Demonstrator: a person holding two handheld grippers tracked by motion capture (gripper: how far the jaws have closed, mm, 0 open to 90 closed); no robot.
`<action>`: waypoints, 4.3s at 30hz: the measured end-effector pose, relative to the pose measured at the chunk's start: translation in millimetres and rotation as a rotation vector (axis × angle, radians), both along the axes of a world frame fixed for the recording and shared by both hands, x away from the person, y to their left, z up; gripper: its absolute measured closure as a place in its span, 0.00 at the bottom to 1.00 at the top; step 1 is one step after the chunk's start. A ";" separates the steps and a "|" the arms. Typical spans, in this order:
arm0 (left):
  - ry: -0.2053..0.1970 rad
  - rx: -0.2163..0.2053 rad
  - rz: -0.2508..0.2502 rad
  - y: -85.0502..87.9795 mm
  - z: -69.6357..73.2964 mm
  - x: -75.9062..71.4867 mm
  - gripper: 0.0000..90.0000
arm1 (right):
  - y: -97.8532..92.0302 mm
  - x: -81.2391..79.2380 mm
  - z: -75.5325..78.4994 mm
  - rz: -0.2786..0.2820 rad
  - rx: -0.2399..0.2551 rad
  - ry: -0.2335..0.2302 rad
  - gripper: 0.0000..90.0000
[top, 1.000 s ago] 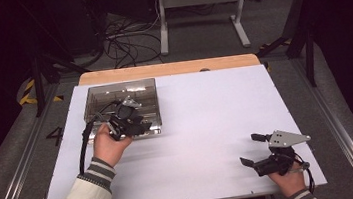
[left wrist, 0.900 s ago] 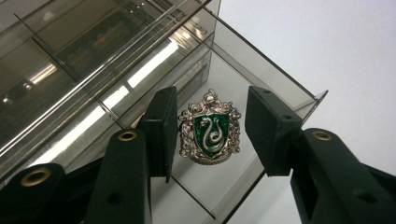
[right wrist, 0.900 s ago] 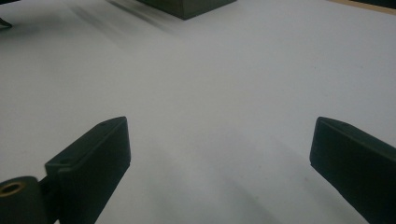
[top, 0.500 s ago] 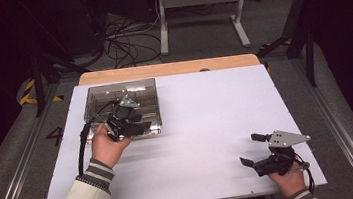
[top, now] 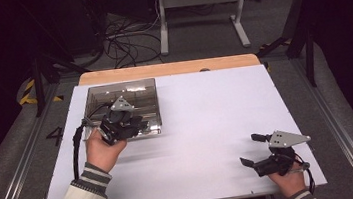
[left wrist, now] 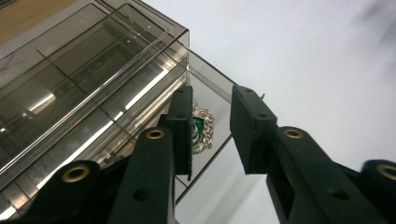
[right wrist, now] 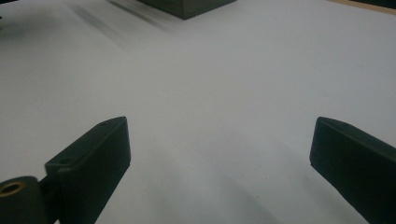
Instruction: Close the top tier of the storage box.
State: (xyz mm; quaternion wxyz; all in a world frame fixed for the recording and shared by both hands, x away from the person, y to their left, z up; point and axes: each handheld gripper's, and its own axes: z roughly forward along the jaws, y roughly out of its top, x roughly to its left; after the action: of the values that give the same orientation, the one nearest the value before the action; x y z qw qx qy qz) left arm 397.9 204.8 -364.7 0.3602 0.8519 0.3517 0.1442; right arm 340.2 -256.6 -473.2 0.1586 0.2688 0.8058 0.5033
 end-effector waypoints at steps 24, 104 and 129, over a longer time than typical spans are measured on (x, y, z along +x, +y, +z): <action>-0.036 0.002 0.041 30.1 1.0 -29.5 1.00 | 0.8 0.3 0.0 -0.002 -0.005 0.004 0.06; 0.011 0.082 0.213 69.0 -43.7 -33.2 0.99 | 2.0 0.5 -0.4 0.002 -0.018 0.002 0.07; -0.013 -0.023 0.286 72.3 -47.1 -9.6 0.99 | 2.1 0.5 -0.4 0.002 -0.019 0.003 0.07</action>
State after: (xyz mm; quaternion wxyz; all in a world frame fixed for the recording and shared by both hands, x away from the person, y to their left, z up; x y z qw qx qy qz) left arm 388.3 277.2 -411.8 0.3479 0.7881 0.4687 0.1955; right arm 340.7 -254.5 -473.6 0.1594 0.2670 0.8109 0.4956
